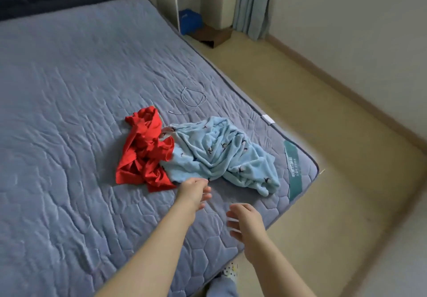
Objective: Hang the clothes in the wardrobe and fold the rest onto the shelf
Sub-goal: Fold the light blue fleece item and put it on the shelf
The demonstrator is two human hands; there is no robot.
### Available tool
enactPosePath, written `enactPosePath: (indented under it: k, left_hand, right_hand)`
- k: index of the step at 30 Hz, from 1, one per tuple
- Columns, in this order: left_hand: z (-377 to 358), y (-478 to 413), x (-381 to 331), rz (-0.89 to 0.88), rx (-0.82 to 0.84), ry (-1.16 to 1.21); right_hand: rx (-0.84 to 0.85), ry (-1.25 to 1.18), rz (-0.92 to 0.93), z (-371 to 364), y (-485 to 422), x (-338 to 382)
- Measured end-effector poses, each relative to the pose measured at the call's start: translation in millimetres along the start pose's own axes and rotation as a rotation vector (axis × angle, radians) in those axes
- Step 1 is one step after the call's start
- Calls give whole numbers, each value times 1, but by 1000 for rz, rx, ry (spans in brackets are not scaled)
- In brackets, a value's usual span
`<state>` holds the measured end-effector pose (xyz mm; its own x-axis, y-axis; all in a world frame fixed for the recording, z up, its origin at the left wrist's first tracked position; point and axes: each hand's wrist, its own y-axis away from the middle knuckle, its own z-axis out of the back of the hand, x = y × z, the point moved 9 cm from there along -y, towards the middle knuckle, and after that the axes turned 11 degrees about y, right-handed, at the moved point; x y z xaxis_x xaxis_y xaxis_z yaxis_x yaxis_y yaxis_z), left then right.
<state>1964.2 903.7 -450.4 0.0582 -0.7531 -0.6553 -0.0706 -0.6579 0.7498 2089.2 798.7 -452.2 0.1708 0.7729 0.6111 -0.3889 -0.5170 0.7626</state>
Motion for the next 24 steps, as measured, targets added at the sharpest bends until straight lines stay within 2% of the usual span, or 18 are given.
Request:
enactPosePath:
  k: [7, 9, 13, 17, 19, 21, 24]
  left_hand:
    - [-16, -88, 18, 212, -231, 278]
    - [-18, -119, 16, 194, -275, 230]
    - [-35, -201, 23, 112, -258, -186]
    - [-53, -273, 25, -123, -239, -825]
    - [-70, -297, 28, -251, -187, -1079]
    - [-86, -320, 41, -265, -99, -1262]
    - [-88, -344, 65, -129, -8, -1347]
  right_hand:
    - [75, 312, -12, -1, -128, 23]
    - [93, 430, 0, -12, -164, 27]
    - [83, 660, 131, -29, -244, 44]
    - [-146, 1056, 347, -7, -305, 75]
    - [-196, 1200, 400, 2, -331, 78]
    - [-136, 1263, 378, 2, -362, 66]
    - [29, 1256, 302, -6, -393, 41]
